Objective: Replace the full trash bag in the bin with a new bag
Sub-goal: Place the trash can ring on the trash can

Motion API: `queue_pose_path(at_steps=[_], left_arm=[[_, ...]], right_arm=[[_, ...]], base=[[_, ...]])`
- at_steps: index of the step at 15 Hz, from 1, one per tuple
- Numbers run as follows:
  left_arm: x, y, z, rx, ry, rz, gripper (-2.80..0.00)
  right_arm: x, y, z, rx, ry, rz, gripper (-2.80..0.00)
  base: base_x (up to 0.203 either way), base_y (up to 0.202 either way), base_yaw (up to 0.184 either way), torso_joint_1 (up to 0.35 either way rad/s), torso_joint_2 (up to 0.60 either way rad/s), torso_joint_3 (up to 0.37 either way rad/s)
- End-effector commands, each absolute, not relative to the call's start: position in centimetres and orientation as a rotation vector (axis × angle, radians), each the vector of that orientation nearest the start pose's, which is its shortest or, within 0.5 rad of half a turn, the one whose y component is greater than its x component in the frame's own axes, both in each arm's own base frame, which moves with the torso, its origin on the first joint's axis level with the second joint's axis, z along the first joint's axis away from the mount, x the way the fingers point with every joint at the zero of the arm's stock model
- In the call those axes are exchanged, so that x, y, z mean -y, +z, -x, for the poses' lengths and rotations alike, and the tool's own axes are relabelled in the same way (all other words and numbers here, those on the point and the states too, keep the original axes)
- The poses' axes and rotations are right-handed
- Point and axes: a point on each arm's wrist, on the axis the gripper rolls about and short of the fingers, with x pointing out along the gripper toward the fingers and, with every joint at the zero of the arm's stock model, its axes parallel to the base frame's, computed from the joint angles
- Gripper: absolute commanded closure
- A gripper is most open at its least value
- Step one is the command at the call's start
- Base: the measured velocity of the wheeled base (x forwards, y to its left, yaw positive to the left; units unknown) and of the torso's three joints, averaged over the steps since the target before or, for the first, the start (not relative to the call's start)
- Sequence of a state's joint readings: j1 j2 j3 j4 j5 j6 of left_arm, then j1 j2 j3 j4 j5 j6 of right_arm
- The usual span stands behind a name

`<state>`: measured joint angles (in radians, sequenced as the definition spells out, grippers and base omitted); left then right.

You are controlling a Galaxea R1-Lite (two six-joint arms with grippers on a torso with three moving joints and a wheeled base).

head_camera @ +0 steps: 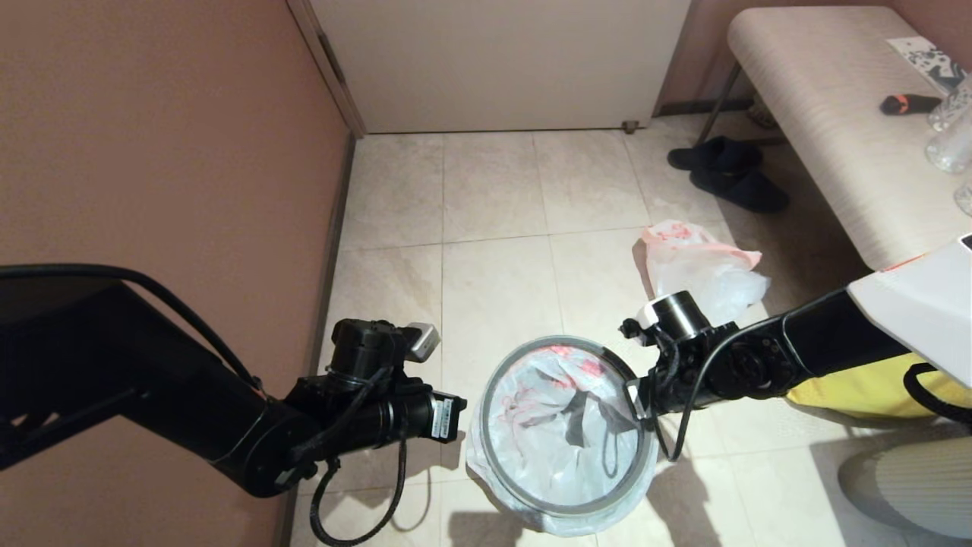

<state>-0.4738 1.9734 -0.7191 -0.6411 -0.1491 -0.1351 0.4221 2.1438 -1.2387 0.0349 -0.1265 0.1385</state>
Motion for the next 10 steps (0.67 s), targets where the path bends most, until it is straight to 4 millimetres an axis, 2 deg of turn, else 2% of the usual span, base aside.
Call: queue_pose_path(at_steps=[1,5,10], left_arm=[[15.3,7.3,-29.0,-0.653,-0.558,0.027,0.00],[15.3,7.1,-29.2,-0.643,-0.560,0.027,0.00],[15.4,7.1,-29.2,-0.642,-0.560,0.027,0.00]], right_arm=[[-16.0,6.7,-35.7,-0.954,0.210,0.139,0.00],[-16.2,5.3,-36.0,-0.980,0.208,0.148,0.00],[-16.7,6.3,-35.5,-0.959,0.228,0.147,0.00]], base=[[0.000,0.000,0.000,0.000,0.00,0.000],[0.000,0.000,0.000,0.000,0.00,0.000],[0.000,0.000,0.000,0.000,0.00,0.000]])
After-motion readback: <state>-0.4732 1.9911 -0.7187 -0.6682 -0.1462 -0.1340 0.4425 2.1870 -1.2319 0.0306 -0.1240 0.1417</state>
